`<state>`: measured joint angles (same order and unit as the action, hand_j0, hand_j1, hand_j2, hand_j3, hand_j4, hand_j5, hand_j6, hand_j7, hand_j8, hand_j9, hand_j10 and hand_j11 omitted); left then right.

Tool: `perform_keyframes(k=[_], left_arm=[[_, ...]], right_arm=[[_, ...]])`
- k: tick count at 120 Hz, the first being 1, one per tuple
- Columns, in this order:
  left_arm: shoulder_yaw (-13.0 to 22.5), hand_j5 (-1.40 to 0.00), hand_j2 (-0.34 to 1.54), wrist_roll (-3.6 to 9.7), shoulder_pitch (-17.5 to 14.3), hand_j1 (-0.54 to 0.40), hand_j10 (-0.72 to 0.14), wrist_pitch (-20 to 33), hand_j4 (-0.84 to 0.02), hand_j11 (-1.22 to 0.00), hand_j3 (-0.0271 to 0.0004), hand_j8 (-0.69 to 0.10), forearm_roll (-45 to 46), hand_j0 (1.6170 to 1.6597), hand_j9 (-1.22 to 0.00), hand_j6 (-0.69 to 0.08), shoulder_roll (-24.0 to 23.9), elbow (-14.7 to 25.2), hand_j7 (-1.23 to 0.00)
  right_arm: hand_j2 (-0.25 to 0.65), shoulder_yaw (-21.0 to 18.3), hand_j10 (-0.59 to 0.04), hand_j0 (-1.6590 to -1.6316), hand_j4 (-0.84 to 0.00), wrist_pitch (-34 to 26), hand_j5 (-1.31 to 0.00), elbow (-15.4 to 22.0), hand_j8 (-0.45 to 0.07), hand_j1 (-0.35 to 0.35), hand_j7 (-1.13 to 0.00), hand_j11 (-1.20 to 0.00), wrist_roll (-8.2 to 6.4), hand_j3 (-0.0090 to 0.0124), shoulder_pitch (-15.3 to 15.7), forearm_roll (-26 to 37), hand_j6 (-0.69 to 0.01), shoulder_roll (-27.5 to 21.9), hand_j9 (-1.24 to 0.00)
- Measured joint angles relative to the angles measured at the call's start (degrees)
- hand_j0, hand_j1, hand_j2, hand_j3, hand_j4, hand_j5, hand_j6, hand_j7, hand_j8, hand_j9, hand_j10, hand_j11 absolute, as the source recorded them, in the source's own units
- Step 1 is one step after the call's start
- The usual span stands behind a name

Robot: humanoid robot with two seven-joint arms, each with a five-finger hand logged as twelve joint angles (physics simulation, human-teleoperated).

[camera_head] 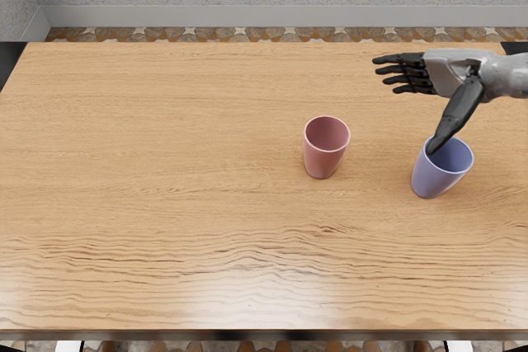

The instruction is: Pick up cup and place in cup with right hand

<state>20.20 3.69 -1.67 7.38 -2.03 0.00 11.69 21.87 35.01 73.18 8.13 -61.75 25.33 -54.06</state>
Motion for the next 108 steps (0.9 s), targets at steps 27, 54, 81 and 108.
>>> perform_keyframes(k=[27,54,81,108], left_arm=[[0.0,0.0,0.0,0.0,0.0,0.349,0.0,0.0,0.0,0.0,-0.0001,0.0,0.0,1.6581,0.0,0.0,0.0,0.0,0.0],[0.01,0.0,0.0,0.0,0.0,0.349,0.0,0.0,0.0,0.0,-0.0001,0.0,0.0,1.6581,0.0,0.0,0.0,0.0,0.0],[0.01,0.0,0.0,0.0,0.0,0.349,0.0,0.0,0.0,0.0,0.0,0.0,0.01,1.6581,0.0,0.0,0.0,0.0,0.0],[0.01,0.0,0.0,0.0,0.0,0.349,0.0,0.0,0.0,0.0,0.0,0.0,0.01,1.6581,0.0,0.0,0.0,0.0,0.0]], right_arm=[[-0.004,0.4,-0.03,-1.6581,-0.03,0.0,-0.04,1.76,-0.031,-0.318,-0.04,-0.04,0.76,0.0,-2.62,-0.2,-0.031,4.19,-0.04],[-0.004,1.34,-0.029,-1.6581,-0.03,0.0,-0.04,0.02,-0.03,-0.317,-0.04,-0.04,18.51,0.0,-7.76,3.87,-0.031,12.64,-0.04],[-0.005,3.18,-0.029,-1.6581,-0.03,0.0,-0.04,5.7,-0.03,-0.317,-0.04,-0.04,25.91,0.0,-11.27,19.13,-0.031,19.23,-0.04],[-0.005,0.93,-0.029,-1.6581,-0.03,-6.67,-0.04,14.66,-0.03,-0.317,-0.04,-0.04,26.76,0.0,-9.72,30.42,-0.031,19.78,-0.04]])
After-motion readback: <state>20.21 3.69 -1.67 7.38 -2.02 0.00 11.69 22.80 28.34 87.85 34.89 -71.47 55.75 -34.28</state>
